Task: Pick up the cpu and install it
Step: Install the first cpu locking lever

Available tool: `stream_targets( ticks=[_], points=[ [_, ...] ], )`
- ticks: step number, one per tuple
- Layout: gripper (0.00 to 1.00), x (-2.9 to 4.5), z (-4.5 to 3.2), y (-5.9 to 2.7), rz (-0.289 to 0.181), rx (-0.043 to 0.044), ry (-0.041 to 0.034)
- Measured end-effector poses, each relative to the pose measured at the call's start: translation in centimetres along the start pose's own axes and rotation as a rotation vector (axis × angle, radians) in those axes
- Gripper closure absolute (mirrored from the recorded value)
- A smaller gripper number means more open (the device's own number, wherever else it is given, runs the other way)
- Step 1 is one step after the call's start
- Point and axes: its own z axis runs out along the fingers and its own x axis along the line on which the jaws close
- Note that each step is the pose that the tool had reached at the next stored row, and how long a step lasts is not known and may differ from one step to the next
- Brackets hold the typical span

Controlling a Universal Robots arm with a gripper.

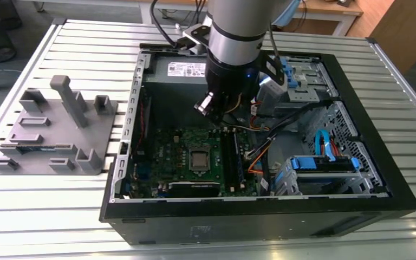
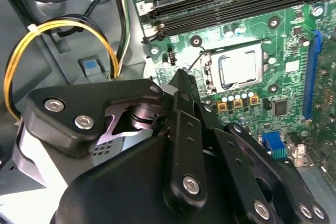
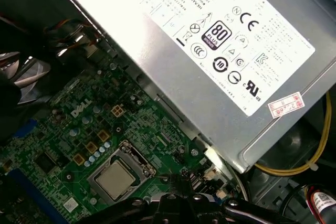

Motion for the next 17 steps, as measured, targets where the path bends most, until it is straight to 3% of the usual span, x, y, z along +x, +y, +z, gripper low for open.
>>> stream_targets(
  ticks=[17],
  points=[
    [0.89, -0.49, 1.06, 0.53, 0.001, -0.0011, -0.0012]
  ],
)
